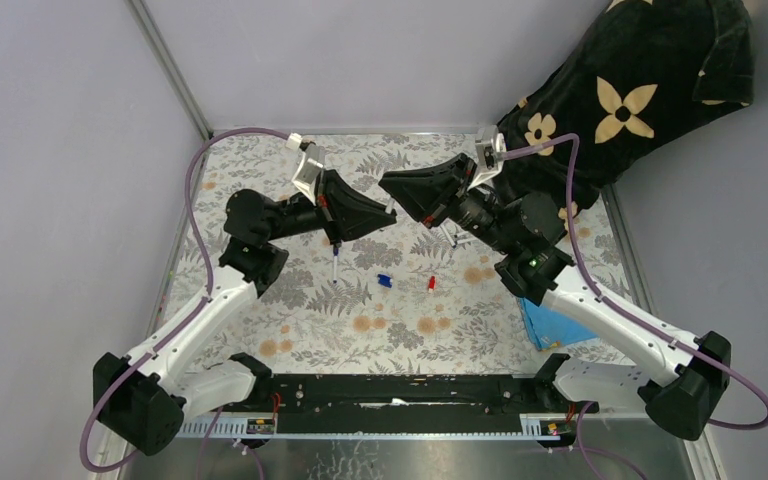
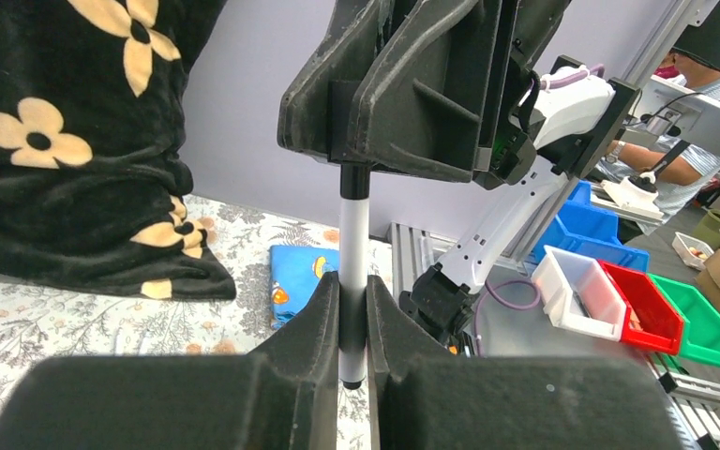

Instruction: Insert the pens into the pen caps

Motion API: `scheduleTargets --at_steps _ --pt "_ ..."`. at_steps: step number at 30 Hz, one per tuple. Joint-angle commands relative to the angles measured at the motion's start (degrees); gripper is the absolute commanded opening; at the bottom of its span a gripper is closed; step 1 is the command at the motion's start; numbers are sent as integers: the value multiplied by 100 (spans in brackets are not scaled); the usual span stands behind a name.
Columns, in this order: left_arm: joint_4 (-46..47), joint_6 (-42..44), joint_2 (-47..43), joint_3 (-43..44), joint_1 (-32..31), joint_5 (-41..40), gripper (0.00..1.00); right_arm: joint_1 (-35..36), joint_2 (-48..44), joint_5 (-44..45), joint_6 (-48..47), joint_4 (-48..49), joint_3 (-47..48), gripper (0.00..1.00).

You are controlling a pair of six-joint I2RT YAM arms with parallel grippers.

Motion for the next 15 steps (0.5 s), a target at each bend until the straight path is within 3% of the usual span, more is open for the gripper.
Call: scheduleTargets --at_steps 1,9,15 --pt "1085 -108 -97 267 -33 -628 0 130 296 -830 156 -1199 -621 0" --pt "911 9 -67 352 -25 -700 0 250 184 -718 57 -1554 -942 0" --pt "-71 483 -66 271 -34 -537 0 233 -112 143 -424 -1369 -91 0"
